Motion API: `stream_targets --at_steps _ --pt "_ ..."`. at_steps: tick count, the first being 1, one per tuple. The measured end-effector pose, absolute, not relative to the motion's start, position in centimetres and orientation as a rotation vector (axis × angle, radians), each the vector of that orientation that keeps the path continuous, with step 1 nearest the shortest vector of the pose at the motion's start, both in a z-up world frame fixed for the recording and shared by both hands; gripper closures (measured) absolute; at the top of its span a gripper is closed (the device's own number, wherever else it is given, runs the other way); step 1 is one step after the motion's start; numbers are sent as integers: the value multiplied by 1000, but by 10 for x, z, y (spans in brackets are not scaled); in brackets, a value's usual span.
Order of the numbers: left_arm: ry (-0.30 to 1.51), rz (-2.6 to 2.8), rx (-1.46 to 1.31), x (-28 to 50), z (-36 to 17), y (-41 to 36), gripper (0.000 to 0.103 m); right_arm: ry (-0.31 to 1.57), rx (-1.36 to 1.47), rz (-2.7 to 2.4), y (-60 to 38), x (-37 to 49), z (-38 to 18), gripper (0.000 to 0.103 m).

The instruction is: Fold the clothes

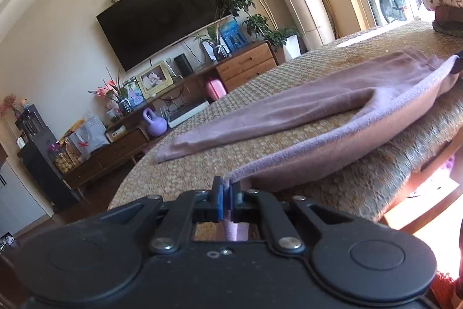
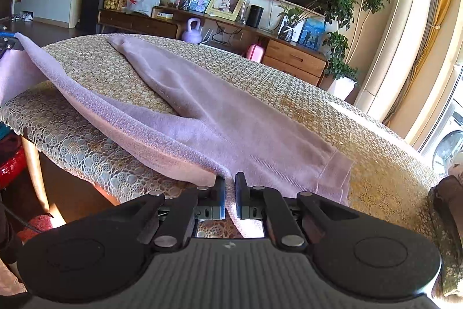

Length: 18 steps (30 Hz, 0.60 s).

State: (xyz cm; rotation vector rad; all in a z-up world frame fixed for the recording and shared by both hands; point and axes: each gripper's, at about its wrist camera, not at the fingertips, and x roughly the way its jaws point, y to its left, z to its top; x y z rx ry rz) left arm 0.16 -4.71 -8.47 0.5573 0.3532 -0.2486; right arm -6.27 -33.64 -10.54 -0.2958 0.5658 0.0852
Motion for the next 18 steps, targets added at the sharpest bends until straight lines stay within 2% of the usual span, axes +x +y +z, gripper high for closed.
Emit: stream_targets --at_steps 9,18 --pt "312 -259 573 77 -55 -76 0 619 -239 175 -370 -13 -81 98" --pt "290 -249 648 155 -65 -119 0 643 -355 173 -386 49 -72 99"
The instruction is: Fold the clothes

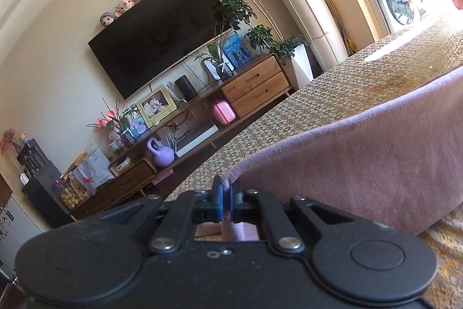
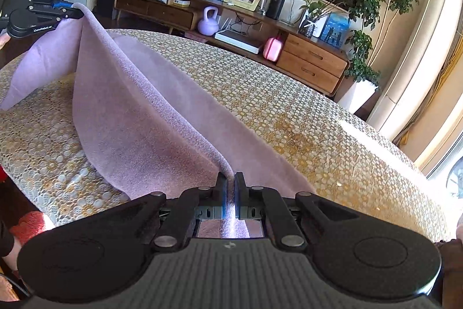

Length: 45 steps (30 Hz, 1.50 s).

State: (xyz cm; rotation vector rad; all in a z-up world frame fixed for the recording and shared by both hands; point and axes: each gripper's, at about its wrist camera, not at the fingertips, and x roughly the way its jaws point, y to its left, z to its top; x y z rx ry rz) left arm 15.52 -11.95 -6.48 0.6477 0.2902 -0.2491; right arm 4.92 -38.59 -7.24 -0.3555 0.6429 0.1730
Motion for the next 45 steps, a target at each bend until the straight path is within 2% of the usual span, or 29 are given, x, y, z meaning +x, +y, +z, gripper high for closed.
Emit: stream_targets --at_steps 8,16,23,40,44,45 --pt "283 -217 699 229 -74 -168 0 643 -360 122 -420 127 -74 99" --pt "393 -221 783 285 -110 -193 0 742 -339 137 -434 194 -118 99" --pt "430 -253 888 296 -135 -200 0 763 -367 140 -431 199 -147 99" --pt "476 -222 1045 315 -157 -210 0 752 -293 119 -442 211 -142 98" --pt "471 -216 1021 311 -141 -200 0 696 -215 70 -462 191 -114 88" --pt "466 -215 1011 309 -136 -196 0 677 -184 47 -473 181 -104 83"
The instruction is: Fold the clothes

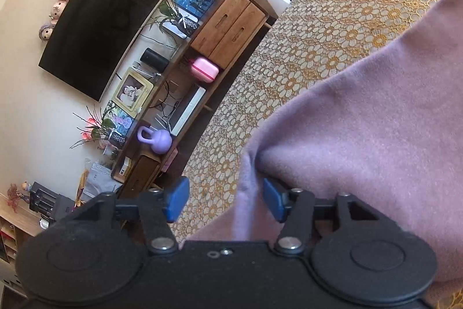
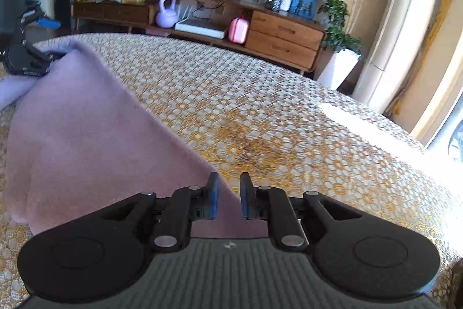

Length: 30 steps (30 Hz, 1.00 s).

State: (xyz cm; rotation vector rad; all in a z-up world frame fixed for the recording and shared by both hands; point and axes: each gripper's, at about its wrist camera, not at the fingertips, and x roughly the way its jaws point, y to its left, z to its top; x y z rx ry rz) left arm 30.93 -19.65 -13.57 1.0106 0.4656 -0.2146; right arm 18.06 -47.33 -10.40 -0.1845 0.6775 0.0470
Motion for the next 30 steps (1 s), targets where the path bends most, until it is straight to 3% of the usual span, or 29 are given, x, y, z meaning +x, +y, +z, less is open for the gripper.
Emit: stream_targets --at_steps 3,4,5,14,16,18,21,30 --pt "469 -217 951 305 -117 -182 0 654 -104 -35 -509 147 -86 66" --pt "476 -215 918 302 -110 -174 0 657 -83 -68 -521 136 -82 58" --pt "484 -222 888 299 -104 -166 0 662 -60 -99 -532 125 -80 41" --pt "562 -238 870 252 -116 -116 0 820 197 -85 -549 87 -120 39" --pt "572 -239 881 241 -121 -109 0 833 208 -74 -538 91 -127 44" --pt "570 -234 898 231 -124 -103 0 840 179 -92 -525 95 -131 71" --pt "578 -234 905 224 -125 -92 0 830 90 -124 -515 93 -129 80" --pt "608 -345 882 212 -118 -70 0 901 -68 -296 -560 66 -124 84"
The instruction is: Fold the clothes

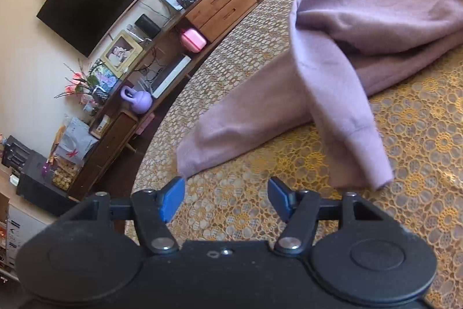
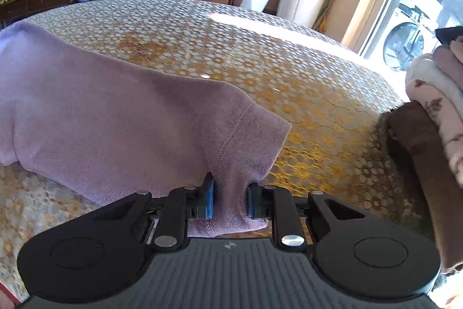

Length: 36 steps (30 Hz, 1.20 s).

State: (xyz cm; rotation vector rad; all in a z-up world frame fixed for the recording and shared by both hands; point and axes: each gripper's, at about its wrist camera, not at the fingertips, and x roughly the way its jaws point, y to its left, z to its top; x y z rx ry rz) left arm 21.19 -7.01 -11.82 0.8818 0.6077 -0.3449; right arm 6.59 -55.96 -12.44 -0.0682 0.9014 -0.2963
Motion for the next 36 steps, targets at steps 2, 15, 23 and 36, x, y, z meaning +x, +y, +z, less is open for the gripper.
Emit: stream_targets --at_steps 2,15,23,36 --pt "603 -399 884 206 -118 -72 0 914 -76 -328 -576 57 -126 83" --pt "600 -699 786 167 -135 -116 0 775 -170 -311 -555 53 -89 35" --pt "725 -777 631 160 -149 -125 0 699 -163 -203 -523 64 -82 35" --pt "760 -707 554 176 -145 -124 0 763 -196 -106 -494 79 -115 35"
